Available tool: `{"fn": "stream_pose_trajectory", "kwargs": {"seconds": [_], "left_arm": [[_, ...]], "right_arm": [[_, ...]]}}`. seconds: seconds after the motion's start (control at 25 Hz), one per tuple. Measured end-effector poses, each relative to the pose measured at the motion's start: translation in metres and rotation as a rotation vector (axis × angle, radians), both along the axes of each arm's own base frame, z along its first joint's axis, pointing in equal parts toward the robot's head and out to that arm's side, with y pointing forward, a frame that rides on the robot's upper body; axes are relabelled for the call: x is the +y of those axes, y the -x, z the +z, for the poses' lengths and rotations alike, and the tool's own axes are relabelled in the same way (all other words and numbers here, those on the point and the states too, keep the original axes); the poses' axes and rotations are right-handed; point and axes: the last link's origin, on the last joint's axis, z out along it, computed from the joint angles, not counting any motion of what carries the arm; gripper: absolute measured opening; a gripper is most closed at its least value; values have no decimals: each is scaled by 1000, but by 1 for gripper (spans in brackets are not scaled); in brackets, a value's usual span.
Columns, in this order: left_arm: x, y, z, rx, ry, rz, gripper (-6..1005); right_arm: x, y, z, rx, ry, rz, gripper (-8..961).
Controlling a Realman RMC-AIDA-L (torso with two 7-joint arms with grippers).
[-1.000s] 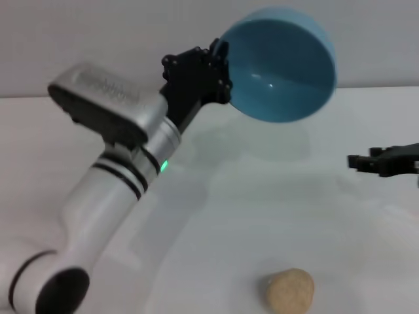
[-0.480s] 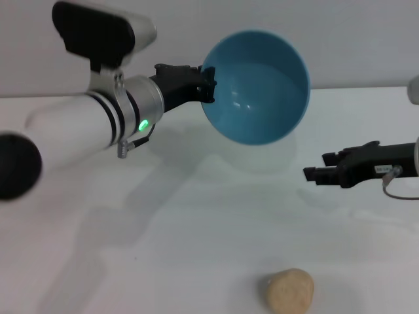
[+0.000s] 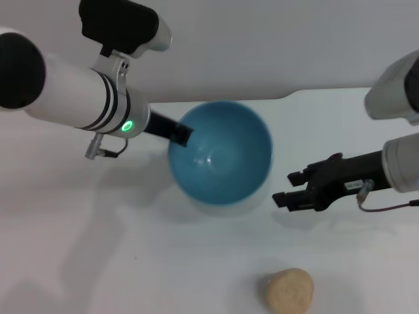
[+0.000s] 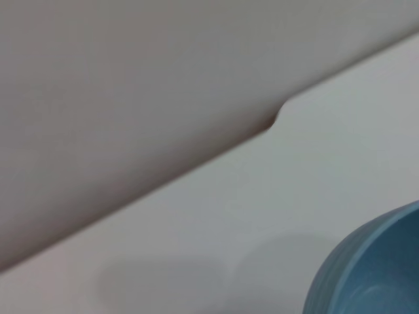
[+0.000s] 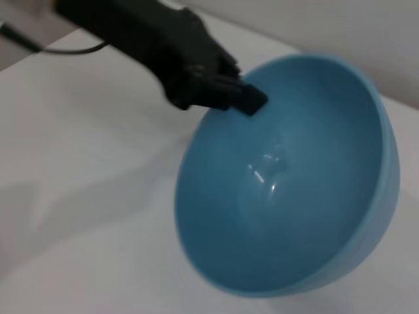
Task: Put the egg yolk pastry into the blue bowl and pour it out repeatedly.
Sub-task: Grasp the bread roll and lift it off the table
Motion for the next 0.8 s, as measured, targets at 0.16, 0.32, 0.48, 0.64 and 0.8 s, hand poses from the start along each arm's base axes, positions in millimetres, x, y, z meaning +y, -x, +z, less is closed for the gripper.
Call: {"fn": "stream_pose_trajectory", "kwargs": {"seconds": [0.16, 0.32, 0.48, 0.64, 0.8], "left_arm": [[-1, 3, 2, 88, 9, 49, 3], [-1, 4, 2, 88, 7, 71, 3], [-1, 9, 3, 98, 7, 103, 4], [1, 14, 3, 155, 20, 124, 4], [3, 14, 1, 172, 17, 114, 4]], "right_arm": [[-5, 8, -8, -16, 65, 26, 513], [-12, 14, -15, -36, 136, 1, 511], [-20, 13, -21, -151, 220, -61, 512], [-25, 15, -23, -218, 277, -97, 512], [-27, 18, -30, -258, 320, -110, 513]]}}
